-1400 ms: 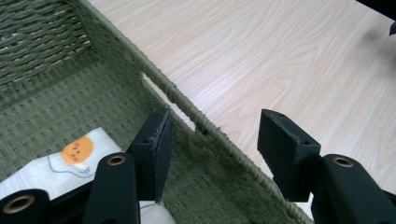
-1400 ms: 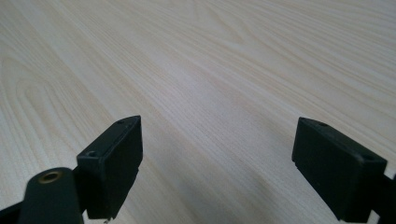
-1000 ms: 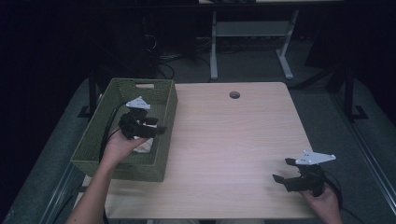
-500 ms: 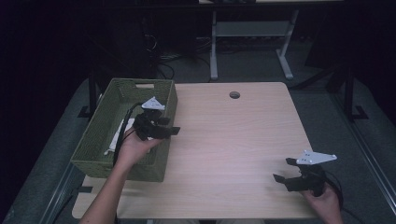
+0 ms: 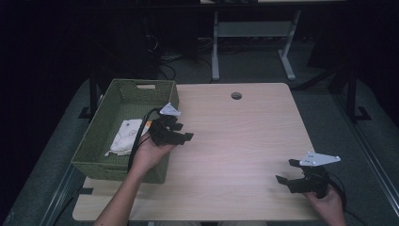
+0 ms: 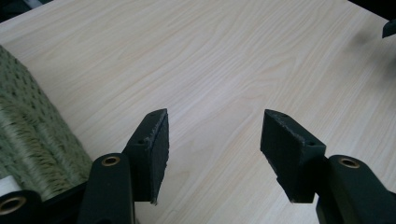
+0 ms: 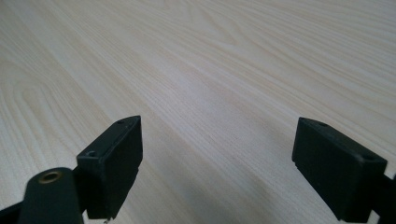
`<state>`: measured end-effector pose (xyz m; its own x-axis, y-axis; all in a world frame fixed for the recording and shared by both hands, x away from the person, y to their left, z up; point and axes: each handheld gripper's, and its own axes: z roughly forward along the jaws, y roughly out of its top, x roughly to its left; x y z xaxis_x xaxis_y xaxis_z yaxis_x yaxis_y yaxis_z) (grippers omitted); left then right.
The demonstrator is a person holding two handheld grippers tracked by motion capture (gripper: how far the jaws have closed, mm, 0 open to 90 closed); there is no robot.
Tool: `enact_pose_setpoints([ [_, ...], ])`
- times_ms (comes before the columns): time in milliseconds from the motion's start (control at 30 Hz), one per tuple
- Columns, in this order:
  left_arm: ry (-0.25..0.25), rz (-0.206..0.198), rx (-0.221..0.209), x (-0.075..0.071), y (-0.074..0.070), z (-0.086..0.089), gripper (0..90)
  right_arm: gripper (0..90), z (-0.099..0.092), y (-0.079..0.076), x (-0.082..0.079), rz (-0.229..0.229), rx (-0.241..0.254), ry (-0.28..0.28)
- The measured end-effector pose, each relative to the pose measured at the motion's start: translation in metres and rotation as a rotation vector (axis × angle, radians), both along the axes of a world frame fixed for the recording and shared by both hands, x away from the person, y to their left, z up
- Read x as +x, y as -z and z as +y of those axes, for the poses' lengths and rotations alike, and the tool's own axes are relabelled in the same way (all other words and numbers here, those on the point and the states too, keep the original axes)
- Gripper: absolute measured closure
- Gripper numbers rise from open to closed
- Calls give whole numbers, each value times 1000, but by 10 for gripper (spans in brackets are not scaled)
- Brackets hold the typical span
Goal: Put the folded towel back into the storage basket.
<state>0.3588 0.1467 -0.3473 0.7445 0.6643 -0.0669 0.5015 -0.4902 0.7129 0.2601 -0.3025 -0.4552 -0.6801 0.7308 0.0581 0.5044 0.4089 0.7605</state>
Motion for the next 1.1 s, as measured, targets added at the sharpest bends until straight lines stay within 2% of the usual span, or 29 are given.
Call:
enact_pose_setpoints([
  [300,-10,-2,-4,-3,11,-17,407,159,1,1,0,7,-7,2],
  [433,-7,-5,-18,-6,13,-25,398,159,2,1,0,9,-10,1],
  [800,-15,-17,-21,-11,18,-41,403,159,1,1,-1,7,-9,3],
  [1100,-26,-26,-55,-17,20,-58,404,159,1,1,-1,5,-10,2],
])
